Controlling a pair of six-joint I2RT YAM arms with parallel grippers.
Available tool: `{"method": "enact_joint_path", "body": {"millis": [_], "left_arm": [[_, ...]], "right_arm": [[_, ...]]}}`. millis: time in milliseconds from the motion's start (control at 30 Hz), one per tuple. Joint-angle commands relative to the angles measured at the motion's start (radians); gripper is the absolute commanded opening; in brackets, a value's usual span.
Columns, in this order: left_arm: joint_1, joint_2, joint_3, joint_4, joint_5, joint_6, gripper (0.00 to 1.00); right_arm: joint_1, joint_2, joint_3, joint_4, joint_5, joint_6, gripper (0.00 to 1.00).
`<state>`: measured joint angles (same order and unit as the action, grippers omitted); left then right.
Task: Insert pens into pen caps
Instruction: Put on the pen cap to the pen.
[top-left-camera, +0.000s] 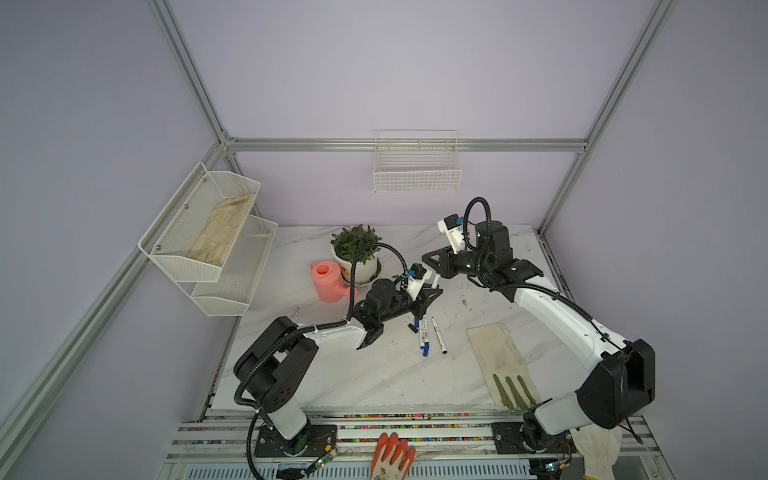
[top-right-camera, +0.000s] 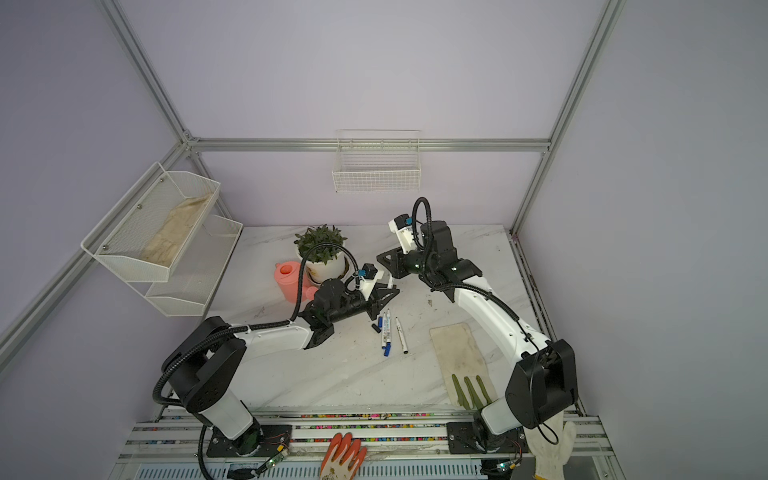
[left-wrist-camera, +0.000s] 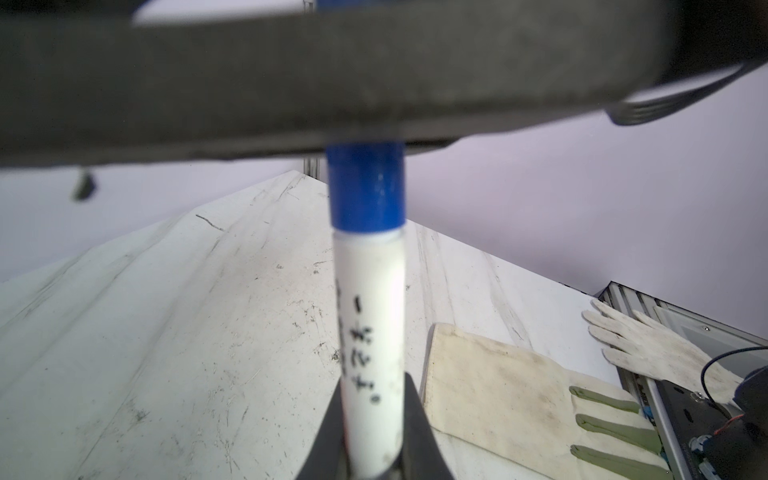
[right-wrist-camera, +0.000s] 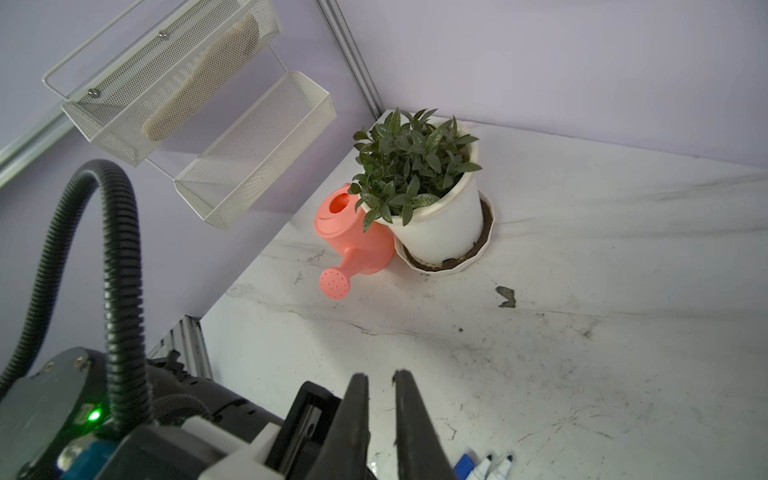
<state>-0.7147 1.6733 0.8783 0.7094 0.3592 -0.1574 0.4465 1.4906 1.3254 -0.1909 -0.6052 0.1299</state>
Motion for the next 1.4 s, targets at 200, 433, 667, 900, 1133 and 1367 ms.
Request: {"method": "enact_joint_path", "body": {"millis": [200,433,667,900,1133,1367], "left_arm": [[0.046,-0.089,0.059,0.272,-0.146,-0.159,0.00],[0.000,-0.162,0.200,0.168,-0.613,0.171,0.00],[-0.012,-0.110,0.211,0.402,-0.716,0.301,0.00],[0.198,-0.084,0.285,0.375,-0.248,-0.399,0.00],[0.287,-0.075,0.323,0.444,-0.014,-0.629,0.00],[0.232,-0.177,0.273,0.233,-0.296,-0.263,0.00]], "right_arm": [[-0.007,0.013,-0.109,0.070,-0.048,0.107,0.04],[-0.008,0.080,-0.117,-0.009,-0.028,0.170,0.01],[-0.009,0.165,-0.073,-0.150,-0.046,0.101,0.00],[-0.009,0.186,-0.068,-0.187,-0.058,0.086,0.00],[-0.081,0.180,-0.080,-0.153,-0.149,0.113,0.00],[-0.081,0.159,-0.110,-0.146,-0.190,0.116,0.00]]}}
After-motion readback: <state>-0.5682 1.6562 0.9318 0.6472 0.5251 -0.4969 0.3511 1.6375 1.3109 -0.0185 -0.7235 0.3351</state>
